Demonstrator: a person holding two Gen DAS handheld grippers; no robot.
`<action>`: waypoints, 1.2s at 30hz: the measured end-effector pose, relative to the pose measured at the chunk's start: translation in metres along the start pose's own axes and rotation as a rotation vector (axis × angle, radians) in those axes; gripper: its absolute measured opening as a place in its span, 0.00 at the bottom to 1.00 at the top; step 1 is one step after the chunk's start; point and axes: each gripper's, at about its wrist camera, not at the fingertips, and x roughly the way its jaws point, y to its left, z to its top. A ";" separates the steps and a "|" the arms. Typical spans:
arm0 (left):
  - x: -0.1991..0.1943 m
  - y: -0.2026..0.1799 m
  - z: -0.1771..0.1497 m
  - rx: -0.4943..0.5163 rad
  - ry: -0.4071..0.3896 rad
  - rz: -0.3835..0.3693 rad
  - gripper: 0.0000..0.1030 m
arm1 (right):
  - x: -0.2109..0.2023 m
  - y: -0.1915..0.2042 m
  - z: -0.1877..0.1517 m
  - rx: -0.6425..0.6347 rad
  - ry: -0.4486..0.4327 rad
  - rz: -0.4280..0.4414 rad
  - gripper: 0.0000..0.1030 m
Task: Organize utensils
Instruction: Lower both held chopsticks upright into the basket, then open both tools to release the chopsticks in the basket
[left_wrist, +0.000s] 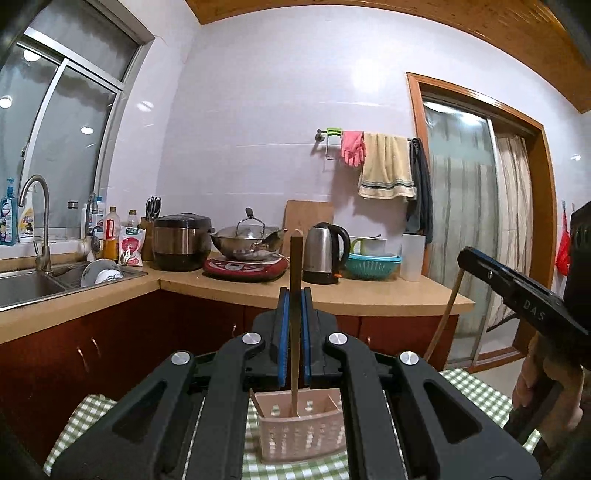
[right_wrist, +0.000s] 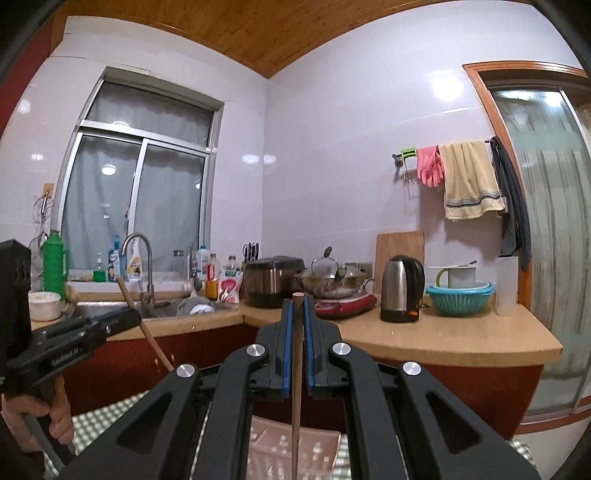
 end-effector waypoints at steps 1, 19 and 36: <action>0.007 0.001 0.000 0.000 0.002 0.004 0.06 | 0.007 -0.001 -0.001 -0.001 -0.006 -0.002 0.06; 0.095 0.019 -0.076 -0.013 0.219 0.014 0.07 | 0.088 -0.006 -0.087 -0.015 0.193 -0.020 0.07; 0.073 0.014 -0.079 -0.026 0.214 0.018 0.70 | 0.049 -0.002 -0.073 -0.016 0.160 -0.043 0.50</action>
